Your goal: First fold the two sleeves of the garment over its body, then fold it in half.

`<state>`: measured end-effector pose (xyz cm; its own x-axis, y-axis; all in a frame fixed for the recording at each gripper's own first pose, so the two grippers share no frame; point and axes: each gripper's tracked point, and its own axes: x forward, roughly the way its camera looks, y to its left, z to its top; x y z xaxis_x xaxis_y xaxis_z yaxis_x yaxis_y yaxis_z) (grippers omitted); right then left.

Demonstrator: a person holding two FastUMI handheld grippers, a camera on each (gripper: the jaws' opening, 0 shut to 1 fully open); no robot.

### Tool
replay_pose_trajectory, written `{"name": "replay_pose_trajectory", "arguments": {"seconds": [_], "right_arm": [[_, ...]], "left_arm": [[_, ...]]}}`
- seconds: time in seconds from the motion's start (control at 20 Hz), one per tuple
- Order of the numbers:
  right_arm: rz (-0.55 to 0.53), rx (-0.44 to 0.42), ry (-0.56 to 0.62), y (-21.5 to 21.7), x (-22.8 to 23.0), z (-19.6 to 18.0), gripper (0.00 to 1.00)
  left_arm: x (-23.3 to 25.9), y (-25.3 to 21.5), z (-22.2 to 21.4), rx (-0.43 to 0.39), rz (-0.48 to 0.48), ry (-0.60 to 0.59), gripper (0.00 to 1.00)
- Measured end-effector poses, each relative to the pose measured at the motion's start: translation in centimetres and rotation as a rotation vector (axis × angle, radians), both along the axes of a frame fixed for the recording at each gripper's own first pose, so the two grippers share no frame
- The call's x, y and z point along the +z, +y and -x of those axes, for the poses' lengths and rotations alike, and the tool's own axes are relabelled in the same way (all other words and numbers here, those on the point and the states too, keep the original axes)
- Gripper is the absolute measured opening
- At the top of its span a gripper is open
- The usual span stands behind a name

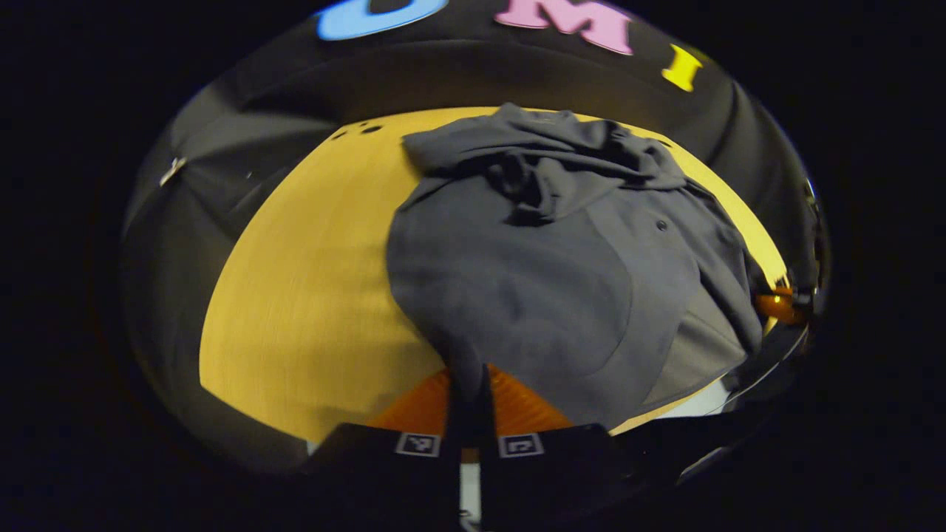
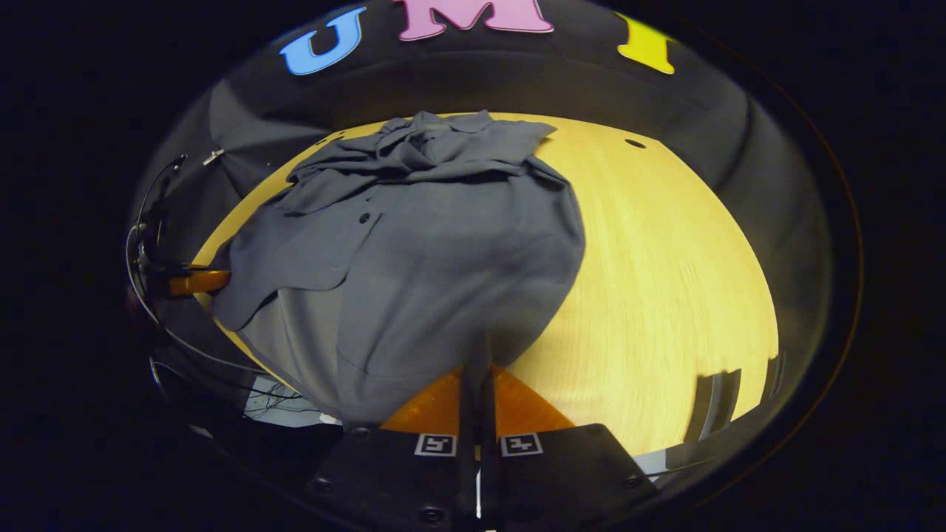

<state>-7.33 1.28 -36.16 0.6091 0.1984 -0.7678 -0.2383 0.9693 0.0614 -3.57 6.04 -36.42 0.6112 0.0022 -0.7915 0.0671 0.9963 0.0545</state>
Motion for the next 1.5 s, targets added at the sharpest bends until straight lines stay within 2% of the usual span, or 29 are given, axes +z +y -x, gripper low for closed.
{"name": "replay_pose_trajectory", "arguments": {"seconds": [0.05,0.1,0.15,0.2,0.25,0.35,0.55,0.75,0.95,1.1,1.25,1.5], "right_arm": [[-0.022,0.004,0.022,0.3,-0.1,0.1,0.06],[-0.050,0.000,0.045,0.5,0.1,0.0,0.05],[-0.081,-0.005,0.061,0.7,0.3,0.5,0.10],[-0.109,-0.011,0.054,0.6,1.2,0.9,0.05],[-0.128,-0.022,0.044,0.6,1.8,1.2,0.05],[-0.201,-0.066,0.006,0.3,3.8,1.7,0.05],[-0.322,-0.194,-0.077,-0.3,7.7,-0.4,0.05],[-0.378,-0.238,-0.183,0.1,11.7,-4.7,0.05],[-0.449,-0.235,-0.303,1.3,16.5,-10.2,0.05],[-0.459,-0.256,-0.374,0.9,19.2,-14.1,0.05],[-0.436,-0.264,-0.431,-0.2,21.0,-17.8,0.05],[-0.431,-0.291,-0.489,-1.2,22.5,-23.5,0.05]], "left_arm": [[0.3,0.3,0.3,0.002,-0.016,0.021,0.07],[0.5,-0.1,0.4,0.006,0.015,0.019,0.06],[1.1,-1.0,0.6,0.016,0.070,0.007,0.06],[2.0,-1.1,0.7,0.021,0.106,-0.012,0.05],[2.7,-1.3,1.1,0.018,0.127,-0.022,0.05],[4.5,-1.5,1.8,0.021,0.179,-0.048,0.05],[8.3,-1.2,0.5,0.087,0.294,-0.104,0.05],[13.2,-1.2,-3.6,0.138,0.384,-0.202,0.05],[18.2,-1.2,-8.5,0.171,0.468,-0.317,0.05],[20.3,-0.6,-12.0,0.217,0.519,-0.374,0.05],[21.7,0.8,-14.9,0.253,0.512,-0.419,0.02],[23.3,1.6,-20.7,0.262,0.486,-0.479,0.05]]}}
